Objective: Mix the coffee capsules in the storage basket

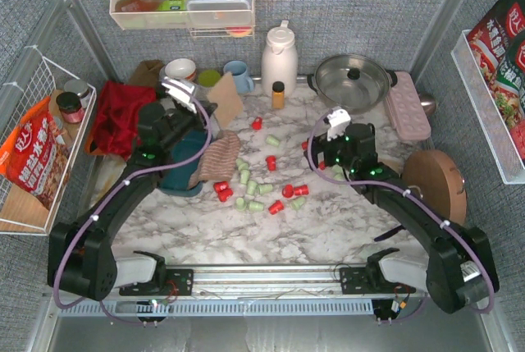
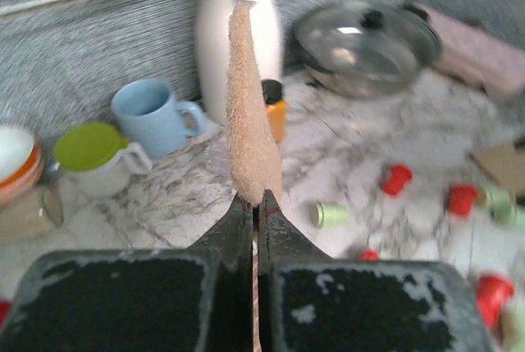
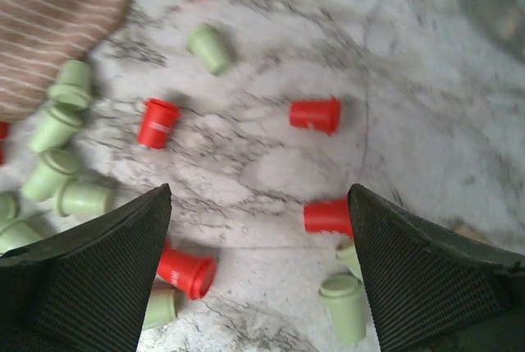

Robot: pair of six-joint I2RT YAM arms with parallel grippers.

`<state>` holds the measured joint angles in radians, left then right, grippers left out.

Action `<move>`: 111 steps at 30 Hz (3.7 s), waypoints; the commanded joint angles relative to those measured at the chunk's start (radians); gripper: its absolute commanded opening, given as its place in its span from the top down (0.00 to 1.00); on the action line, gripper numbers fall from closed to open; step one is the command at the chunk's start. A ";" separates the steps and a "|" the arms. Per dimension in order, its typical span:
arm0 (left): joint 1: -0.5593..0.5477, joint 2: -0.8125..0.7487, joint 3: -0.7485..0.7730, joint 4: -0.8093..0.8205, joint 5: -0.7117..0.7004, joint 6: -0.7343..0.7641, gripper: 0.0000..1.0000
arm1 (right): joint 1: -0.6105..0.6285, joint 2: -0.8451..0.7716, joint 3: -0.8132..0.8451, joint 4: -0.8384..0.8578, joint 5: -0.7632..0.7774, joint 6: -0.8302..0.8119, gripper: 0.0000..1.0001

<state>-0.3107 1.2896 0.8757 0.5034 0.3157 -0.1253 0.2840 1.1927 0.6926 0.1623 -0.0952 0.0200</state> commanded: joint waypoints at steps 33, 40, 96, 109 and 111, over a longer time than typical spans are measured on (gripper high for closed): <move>-0.252 -0.095 -0.154 -0.269 0.595 0.947 1.00 | 0.373 -0.045 0.237 -0.379 -0.387 -0.700 0.38; -0.289 -0.098 -0.155 -0.289 0.575 0.972 1.00 | 0.417 -0.037 0.262 -0.395 -0.312 -0.713 0.47; -0.356 -0.016 -0.191 -0.009 0.430 0.634 0.01 | 0.358 -0.139 0.179 -0.558 0.258 0.089 0.08; -0.357 -0.054 -0.253 0.136 0.340 0.632 0.01 | 0.644 -0.115 0.051 -0.678 0.615 0.469 0.01; -0.357 -0.060 -0.256 0.133 0.341 0.642 0.01 | 0.689 -0.056 0.063 -0.673 0.689 0.484 0.01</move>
<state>-0.6666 1.2423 0.6239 0.5922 0.6712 0.5125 0.9070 1.0653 0.7456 -0.5121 0.4164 0.4114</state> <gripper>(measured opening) 0.992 0.992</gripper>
